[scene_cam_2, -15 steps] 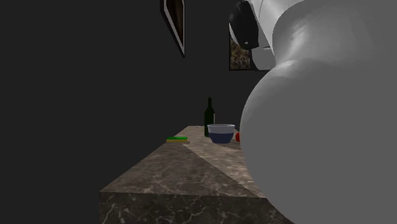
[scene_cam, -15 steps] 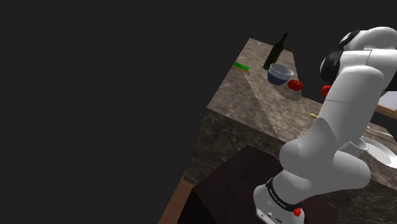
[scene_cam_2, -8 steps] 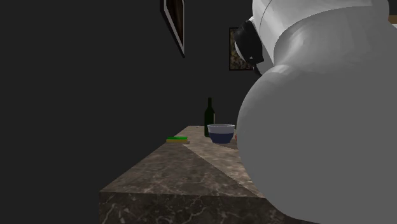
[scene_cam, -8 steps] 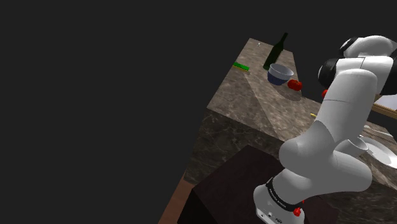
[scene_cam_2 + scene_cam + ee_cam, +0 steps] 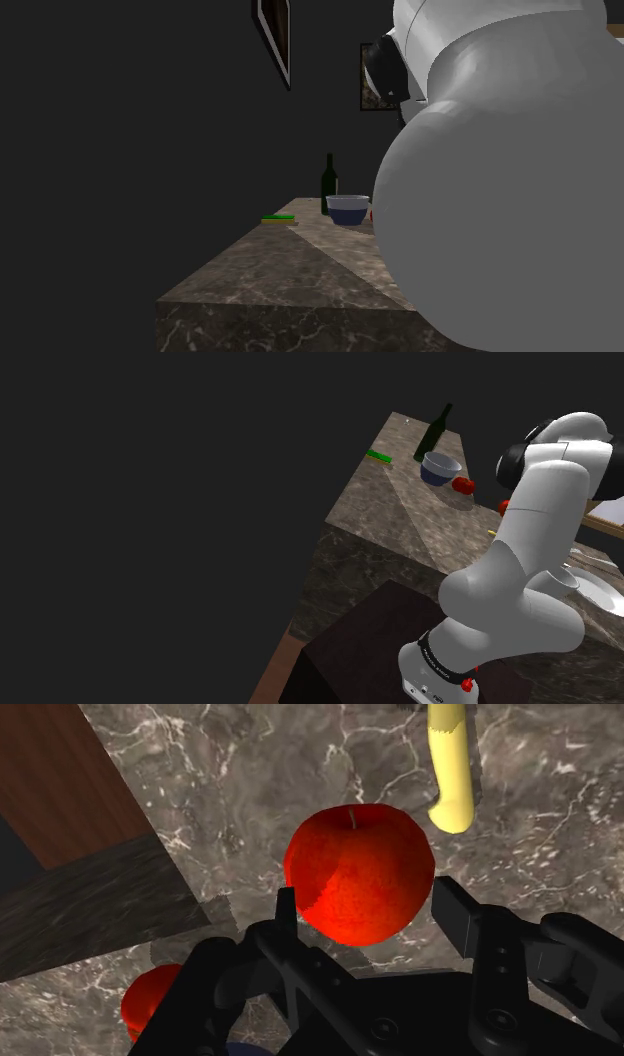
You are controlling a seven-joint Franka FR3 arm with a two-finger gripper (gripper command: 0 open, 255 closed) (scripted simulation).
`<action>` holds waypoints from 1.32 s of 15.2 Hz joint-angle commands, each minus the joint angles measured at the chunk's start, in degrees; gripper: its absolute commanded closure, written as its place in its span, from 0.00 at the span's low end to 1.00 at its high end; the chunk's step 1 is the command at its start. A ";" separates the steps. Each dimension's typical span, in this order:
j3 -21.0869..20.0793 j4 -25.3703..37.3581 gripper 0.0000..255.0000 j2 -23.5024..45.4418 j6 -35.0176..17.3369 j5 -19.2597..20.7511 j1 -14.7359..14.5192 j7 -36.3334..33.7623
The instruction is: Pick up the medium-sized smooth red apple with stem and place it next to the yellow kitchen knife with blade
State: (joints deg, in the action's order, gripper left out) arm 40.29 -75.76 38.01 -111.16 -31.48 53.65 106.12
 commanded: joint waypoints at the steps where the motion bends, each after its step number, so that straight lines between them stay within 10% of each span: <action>1: -0.23 -0.89 1.00 0.43 -1.22 -0.38 0.00 0.43; 19: -1.60 -4.97 1.00 2.85 -7.13 -2.48 -0.10 2.37; 20: -1.62 -4.91 0.00 2.91 -7.12 -2.51 -0.03 2.42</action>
State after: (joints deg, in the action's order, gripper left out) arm 38.75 -80.68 40.72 -118.24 -33.95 53.59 108.53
